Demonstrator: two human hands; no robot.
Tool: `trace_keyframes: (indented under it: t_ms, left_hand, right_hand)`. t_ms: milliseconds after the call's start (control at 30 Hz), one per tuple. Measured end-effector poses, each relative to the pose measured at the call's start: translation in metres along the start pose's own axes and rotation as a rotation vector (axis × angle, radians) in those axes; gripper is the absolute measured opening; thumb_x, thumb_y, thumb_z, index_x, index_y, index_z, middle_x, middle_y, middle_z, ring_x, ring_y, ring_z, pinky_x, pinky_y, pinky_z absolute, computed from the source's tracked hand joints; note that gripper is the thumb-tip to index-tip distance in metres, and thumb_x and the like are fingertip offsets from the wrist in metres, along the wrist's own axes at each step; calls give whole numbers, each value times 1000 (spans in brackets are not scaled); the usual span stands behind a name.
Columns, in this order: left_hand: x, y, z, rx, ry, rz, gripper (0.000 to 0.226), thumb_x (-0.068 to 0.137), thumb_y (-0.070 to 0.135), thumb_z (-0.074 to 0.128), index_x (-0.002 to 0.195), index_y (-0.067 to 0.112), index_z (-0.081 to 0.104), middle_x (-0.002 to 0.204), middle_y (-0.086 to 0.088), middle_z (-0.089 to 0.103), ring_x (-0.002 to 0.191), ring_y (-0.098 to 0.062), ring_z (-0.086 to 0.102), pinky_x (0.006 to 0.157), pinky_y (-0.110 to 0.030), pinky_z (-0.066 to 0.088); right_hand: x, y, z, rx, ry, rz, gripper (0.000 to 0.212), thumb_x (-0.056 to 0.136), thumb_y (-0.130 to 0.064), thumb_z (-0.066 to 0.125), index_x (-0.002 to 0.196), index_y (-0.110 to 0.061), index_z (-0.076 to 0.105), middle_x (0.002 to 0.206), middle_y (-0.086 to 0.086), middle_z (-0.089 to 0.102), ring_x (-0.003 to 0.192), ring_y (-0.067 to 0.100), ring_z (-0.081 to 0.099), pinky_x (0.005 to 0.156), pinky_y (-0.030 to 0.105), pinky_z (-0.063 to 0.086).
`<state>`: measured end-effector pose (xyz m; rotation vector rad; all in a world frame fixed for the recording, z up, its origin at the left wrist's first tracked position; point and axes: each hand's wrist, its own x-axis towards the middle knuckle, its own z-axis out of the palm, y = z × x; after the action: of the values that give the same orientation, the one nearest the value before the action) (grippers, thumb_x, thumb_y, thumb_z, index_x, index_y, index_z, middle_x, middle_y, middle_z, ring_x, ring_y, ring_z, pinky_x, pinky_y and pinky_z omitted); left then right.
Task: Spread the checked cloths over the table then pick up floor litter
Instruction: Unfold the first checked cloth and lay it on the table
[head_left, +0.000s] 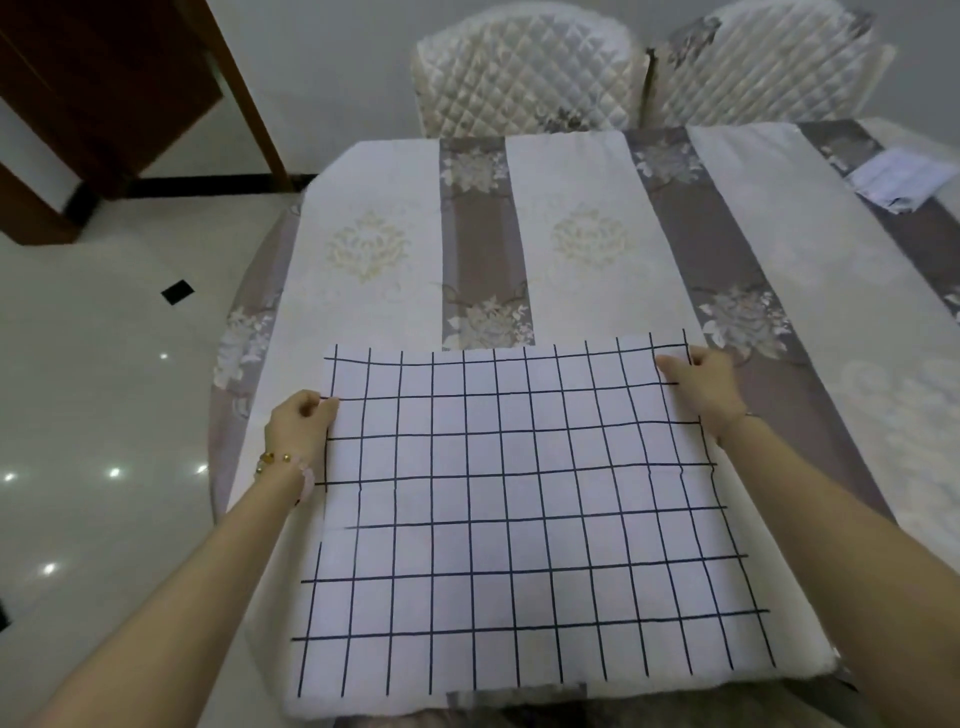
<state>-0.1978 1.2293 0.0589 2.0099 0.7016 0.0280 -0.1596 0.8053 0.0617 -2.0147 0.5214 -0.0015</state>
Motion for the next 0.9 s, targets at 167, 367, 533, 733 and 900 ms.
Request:
trace_keyframes:
  t_ms: [167,367,533,733,900]
  left_hand:
    - [-11,-1,2,262,116,129,31,87,12,54,117,6,55,115,-16,57,103,-33,55,86,-39,45]
    - [-114,-30,32,600,-237,891,33,80,17,43,103,8,66,106,-9,68,101,-26,58,92,-32,39]
    - [-172,-65,58,808,-424,915,43,96,37,27,121,21,58,127,1,62,121,-18,49,102,-38,33]
    - [-170,-69,54,977,-524,844,54,98,45,14,132,23,49,137,1,54,129,-17,36,112,-34,11]
    - [-173,-67,54,973,-540,814,57,98,44,11,131,22,51,137,0,54,130,-17,36,113,-34,10]
  right_hand:
    - [-5,0,-3,-128,70,46,31,85,-16,62,114,-5,58,104,17,56,95,27,54,85,37,45]
    - [-97,-1,21,-402,24,-282,35,90,-11,45,122,-8,59,126,9,59,119,26,51,99,33,39]
    - [-161,39,50,-633,-251,-699,37,88,-25,39,109,-17,68,115,-2,68,110,15,60,96,32,50]
    - [-127,49,37,-826,-308,-638,49,95,-33,30,135,-15,50,143,1,48,134,20,44,112,41,34]
    - [-58,35,17,-901,-273,-359,50,100,-30,29,147,-12,28,157,4,23,145,22,19,115,44,20]
